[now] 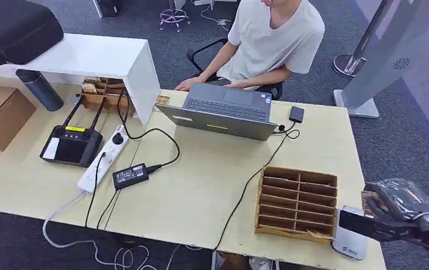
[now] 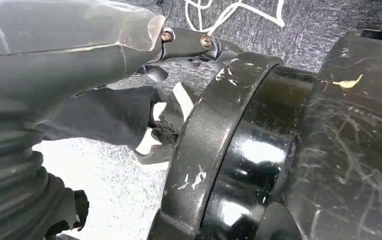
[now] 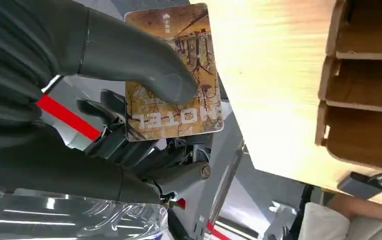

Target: Pass the card to the sensor for recognition and then transmit it.

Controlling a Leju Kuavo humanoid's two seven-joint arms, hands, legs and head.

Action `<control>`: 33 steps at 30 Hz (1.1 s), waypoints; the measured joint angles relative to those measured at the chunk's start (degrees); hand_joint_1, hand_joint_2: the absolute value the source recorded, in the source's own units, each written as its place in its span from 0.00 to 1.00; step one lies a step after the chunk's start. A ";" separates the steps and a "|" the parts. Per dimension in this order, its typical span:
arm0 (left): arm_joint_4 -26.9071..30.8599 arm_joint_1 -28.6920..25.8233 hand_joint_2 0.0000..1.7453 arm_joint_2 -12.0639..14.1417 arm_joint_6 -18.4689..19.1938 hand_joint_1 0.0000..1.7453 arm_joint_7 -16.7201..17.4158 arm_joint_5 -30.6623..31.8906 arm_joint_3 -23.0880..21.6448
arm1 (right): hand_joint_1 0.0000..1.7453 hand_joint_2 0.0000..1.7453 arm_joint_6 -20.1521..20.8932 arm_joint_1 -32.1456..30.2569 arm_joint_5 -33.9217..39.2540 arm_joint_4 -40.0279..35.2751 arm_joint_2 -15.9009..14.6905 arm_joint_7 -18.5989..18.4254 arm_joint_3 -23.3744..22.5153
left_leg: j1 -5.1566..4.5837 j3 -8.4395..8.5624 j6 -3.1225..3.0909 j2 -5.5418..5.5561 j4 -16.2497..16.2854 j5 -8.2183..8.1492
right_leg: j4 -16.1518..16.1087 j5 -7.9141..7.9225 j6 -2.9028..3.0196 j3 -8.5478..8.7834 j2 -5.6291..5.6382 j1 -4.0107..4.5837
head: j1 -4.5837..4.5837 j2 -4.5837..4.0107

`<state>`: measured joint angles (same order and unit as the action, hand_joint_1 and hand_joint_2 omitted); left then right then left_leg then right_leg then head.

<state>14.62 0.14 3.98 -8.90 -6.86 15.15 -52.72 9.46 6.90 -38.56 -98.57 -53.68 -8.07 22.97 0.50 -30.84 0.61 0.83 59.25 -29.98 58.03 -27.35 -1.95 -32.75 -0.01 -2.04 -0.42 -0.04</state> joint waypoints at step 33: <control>0.00 0.02 1.00 0.09 1.09 0.00 0.00 0.02 0.00 | 1.00 1.00 1.07 -5.85 0.37 -0.13 2.19 -0.87 -1.25 | 0.00 0.01 0.00 -0.02 0.00 0.00 | 0.00 0.00 0.00 -0.02 0.02 0.00 | 0.00 0.00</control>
<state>14.62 0.15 4.07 -7.80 -6.86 15.17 -52.72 10.54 1.05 -38.18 -98.71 -51.49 -8.94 21.73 0.50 -30.83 0.61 0.81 59.25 -29.98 58.03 -27.35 -1.95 -32.77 0.01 -2.04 -0.42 -0.04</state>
